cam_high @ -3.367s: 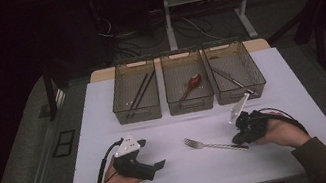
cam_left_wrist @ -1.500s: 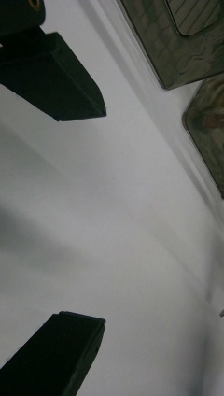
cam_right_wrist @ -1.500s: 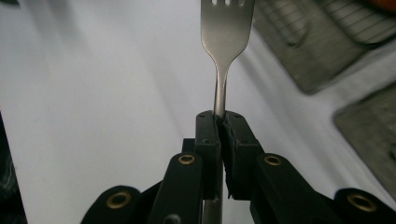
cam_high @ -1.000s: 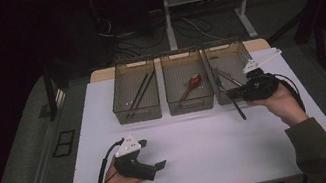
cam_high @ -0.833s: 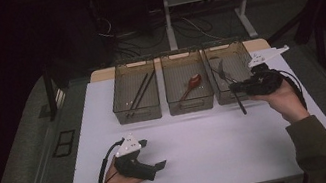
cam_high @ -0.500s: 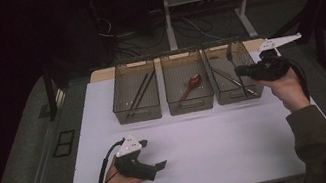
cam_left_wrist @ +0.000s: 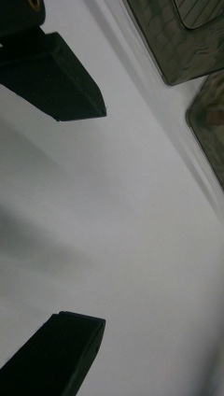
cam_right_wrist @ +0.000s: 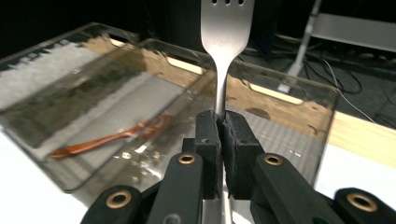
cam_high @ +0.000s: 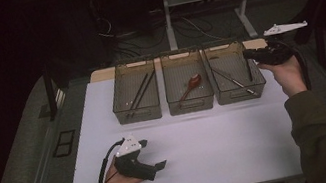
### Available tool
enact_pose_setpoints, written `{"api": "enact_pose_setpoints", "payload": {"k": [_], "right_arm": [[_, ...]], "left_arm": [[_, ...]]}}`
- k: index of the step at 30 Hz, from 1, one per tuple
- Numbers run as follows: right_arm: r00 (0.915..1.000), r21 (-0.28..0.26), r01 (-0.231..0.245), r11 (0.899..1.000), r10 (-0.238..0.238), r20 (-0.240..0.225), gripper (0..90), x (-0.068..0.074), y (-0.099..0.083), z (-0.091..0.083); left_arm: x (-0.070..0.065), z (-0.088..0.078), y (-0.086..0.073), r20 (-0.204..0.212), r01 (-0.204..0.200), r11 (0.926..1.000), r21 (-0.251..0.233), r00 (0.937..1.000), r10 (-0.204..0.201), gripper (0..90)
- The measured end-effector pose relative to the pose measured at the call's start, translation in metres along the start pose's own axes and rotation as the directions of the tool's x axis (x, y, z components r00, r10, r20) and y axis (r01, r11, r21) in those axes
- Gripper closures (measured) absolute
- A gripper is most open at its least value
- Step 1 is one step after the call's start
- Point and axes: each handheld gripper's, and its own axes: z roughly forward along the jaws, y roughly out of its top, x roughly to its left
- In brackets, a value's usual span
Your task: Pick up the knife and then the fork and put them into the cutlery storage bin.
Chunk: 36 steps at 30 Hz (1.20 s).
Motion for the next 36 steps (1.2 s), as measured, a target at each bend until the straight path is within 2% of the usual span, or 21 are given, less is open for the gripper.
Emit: {"api": "enact_pose_setpoints", "payload": {"k": [6, 13, 17, 23, 36], "right_arm": [[0.9996, 0.071, -0.005, 0.997, 0.003, 0.029, 83.8, -0.01, -0.009, 0.013], [0.999, 0.157, -0.014, 0.987, 0.007, 0.045, 83.8, -0.016, -0.019, 0.024], [0.9986, 0.227, -0.002, 0.974, -0.011, 0.053, 83.8, -0.017, -0.024, 0.031], [0.9986, 0.286, 0.002, 0.958, -0.017, 0.051, 83.8, -0.018, -0.029, 0.04], [0.9975, 0.377, 0.042, 0.925, -0.06, 0.036, 82.8, -0.013, -0.028, 0.06]], "left_arm": [[0.0, 0.0, 0.0, 0.0, 0.003, 1.0, 0.001, 1.0, -0.003, 0.6], [0.0, 0.0, 0.0, 0.001, 0.001, 1.0, 0.002, 1.0, -0.001, 0.6], [0.0, 0.0, 0.0, 0.001, 0.0, 1.0, 0.003, 1.0, 0.0, 0.6], [0.0, 0.0, -0.001, 0.001, 0.001, 1.0, 0.003, 1.0, -0.001, 0.6], [0.001, 0.0, 0.0, -0.01, -0.013, 0.9999, 0.0, 0.9999, 0.013, 0.0]]}}
